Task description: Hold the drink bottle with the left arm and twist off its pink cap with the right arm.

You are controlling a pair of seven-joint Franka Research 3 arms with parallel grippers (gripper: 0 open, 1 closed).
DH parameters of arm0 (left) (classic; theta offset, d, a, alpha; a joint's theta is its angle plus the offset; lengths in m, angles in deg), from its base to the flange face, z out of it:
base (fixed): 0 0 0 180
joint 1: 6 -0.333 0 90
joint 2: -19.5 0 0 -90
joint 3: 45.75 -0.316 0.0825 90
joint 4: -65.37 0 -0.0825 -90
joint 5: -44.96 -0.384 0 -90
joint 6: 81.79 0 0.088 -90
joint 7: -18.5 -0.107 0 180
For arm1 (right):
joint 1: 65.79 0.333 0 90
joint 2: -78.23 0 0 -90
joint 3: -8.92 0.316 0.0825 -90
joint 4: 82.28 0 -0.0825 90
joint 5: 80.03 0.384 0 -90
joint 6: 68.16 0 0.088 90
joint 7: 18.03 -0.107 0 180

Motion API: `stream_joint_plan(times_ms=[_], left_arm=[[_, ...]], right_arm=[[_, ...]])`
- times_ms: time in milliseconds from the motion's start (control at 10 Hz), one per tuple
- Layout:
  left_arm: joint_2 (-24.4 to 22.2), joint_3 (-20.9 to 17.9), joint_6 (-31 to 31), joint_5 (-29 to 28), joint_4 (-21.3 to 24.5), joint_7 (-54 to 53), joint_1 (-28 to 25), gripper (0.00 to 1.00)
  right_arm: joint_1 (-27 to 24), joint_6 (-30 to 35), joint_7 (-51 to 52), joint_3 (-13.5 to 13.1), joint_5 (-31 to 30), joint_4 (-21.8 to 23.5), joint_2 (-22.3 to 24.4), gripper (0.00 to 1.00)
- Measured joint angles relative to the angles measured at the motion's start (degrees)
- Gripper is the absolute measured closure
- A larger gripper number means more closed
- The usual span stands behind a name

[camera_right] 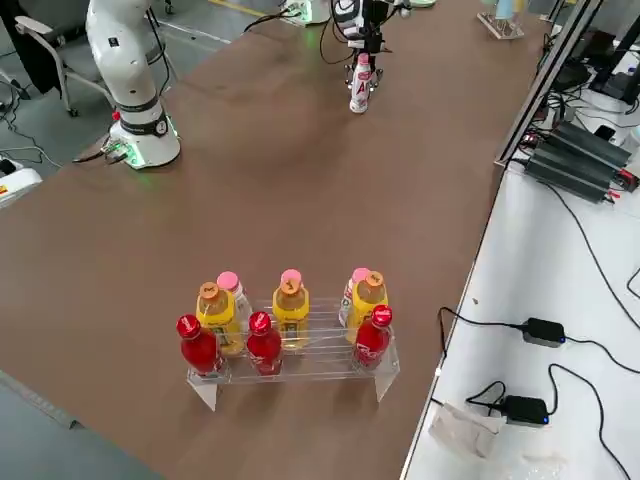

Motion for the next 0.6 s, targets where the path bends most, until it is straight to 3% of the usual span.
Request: stream_joint_plan(times_ms=[600], left_arm=[[0.02,0.00,0.07,-0.03,0.02,0.00,0.00,0.43]], right_arm=[[-0.03,0.21,0.14,0.17,0.14,0.55,-0.05,0.24]])
